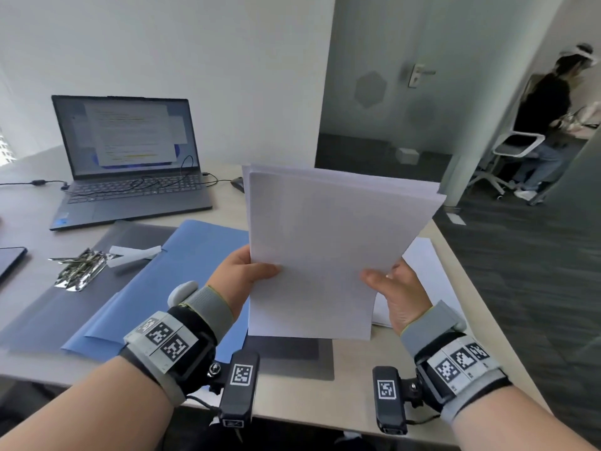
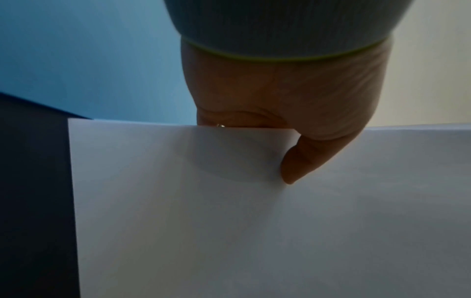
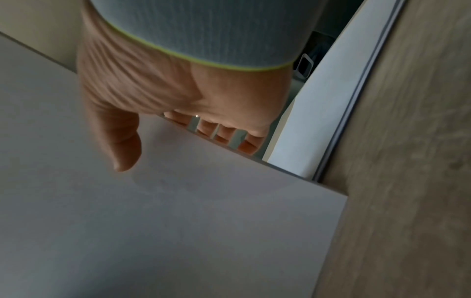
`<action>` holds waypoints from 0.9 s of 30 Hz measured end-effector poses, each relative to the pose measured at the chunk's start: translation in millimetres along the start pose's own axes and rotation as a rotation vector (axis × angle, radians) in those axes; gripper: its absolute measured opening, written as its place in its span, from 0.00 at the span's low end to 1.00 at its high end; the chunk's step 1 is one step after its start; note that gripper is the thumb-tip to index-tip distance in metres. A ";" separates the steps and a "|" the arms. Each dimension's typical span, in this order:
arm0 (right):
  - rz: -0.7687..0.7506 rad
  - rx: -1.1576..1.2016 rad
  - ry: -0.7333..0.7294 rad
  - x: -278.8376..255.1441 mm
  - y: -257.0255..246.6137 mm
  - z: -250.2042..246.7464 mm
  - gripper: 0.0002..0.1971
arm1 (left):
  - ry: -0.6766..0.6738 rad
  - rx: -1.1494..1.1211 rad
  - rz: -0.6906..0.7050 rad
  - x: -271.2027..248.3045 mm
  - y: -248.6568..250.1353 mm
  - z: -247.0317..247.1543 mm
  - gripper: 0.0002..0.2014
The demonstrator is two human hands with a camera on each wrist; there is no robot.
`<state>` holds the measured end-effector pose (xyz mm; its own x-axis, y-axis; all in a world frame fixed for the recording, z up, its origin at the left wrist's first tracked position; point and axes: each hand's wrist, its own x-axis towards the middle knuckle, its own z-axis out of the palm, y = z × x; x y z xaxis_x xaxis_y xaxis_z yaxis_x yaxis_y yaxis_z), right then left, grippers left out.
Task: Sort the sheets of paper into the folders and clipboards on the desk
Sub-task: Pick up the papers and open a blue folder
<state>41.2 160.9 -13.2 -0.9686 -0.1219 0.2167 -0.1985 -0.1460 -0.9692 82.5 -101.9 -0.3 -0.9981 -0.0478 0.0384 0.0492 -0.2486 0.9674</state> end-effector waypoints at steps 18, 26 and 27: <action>0.086 -0.163 0.018 -3.0 -10.7 12.1 0.06 | 0.155 0.178 0.007 7.0 3.2 7.9 0.18; 0.068 -0.136 0.112 -3.1 -8.7 23.8 0.05 | 0.211 0.194 0.050 1.4 8.4 19.1 0.05; 0.059 -0.128 0.117 -4.4 -11.8 23.4 0.06 | 0.201 0.181 0.056 0.4 10.0 18.3 0.05</action>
<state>51.4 140.1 0.0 -0.9884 -0.0105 0.1514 -0.1513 -0.0154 -0.9884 81.9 -86.7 14.0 -0.9659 -0.2518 0.0607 0.0791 -0.0637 0.9948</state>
